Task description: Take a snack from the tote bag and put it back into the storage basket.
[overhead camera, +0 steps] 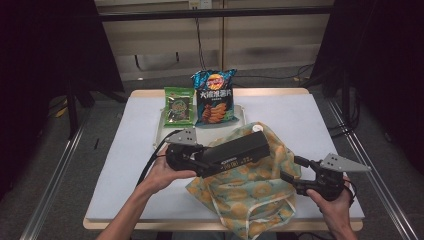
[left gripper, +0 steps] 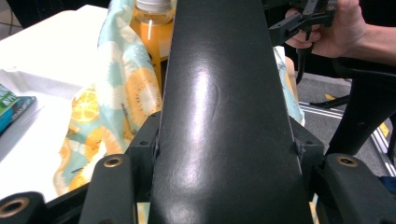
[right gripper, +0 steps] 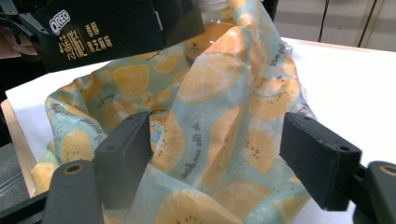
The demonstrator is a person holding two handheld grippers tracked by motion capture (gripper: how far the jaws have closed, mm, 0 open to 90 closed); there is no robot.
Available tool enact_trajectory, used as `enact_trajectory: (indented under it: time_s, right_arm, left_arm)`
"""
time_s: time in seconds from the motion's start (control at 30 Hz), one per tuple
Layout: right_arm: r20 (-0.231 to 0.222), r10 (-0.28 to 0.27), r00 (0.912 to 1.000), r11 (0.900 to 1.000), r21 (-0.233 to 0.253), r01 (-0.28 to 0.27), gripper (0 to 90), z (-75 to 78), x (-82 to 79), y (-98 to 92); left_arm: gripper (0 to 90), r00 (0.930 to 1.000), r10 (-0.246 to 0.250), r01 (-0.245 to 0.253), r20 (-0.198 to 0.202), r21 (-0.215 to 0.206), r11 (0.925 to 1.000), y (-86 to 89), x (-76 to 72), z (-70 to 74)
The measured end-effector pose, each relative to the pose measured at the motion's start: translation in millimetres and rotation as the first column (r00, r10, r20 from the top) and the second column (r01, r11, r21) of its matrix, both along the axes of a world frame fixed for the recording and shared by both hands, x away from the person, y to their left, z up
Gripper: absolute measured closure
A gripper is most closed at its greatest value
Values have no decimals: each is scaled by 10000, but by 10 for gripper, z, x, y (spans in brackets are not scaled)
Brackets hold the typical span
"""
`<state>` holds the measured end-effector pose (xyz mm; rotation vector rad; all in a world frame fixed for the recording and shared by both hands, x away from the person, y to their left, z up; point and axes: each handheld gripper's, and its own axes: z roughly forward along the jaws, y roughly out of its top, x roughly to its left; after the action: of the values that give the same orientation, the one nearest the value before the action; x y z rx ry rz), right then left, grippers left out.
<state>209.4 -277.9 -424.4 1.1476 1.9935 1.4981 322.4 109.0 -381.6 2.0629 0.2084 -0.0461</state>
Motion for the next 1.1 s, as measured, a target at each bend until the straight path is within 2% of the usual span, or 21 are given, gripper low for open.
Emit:
enact_trajectory:
  time_s: [0.13,0.23,0.27,0.4,0.5,0.7,0.77,0.83,0.9,1.0,1.1]
  right_arm:
    - [73,-84,9999,10000,13,84,167,0,-4,-19]
    - [221,-149,9996,9998,165,145,107,17,-11,-13]
    - [216,-223,9995,9995,237,218,80,22,-7,-7]
    - [91,-65,9999,9997,220,63,45,20,5,17]
    - [23,54,10000,9998,208,-55,45,15,5,47]
    - [298,62,9995,9996,255,-70,3,69,-37,95]
    - [204,89,9998,9997,210,-93,6,73,-71,92]
    - [155,-113,9998,9997,211,110,9,58,-123,80]
    - [163,-218,9996,9995,213,214,10,44,-162,68]
    - [203,-230,9995,9996,164,227,14,21,-188,67]
    - [280,-91,9996,10000,32,90,17,12,-185,66]
  left_arm:
    - [432,10000,25,-25,8,114,9999,80,38,46]
    - [432,9998,190,-191,-37,-98,9998,154,64,76]
    - [432,9997,228,-228,5,-20,9997,179,77,89]
    - [432,9989,457,-458,-53,-181,9988,238,109,105]
    - [431,9984,556,-558,-110,-198,9982,308,135,99]
    - [431,9941,1070,-1070,183,8,9943,483,204,154]
    - [431,9935,1112,-1114,250,50,9938,527,231,172]
    - [431,9923,1198,-1204,317,164,9926,564,260,174]
    - [431,9911,1313,-1316,210,113,9912,591,287,166]
    - [432,9899,1390,-1395,269,157,9901,632,328,176]
    - [431,9887,1475,-1481,253,219,9887,665,391,179]
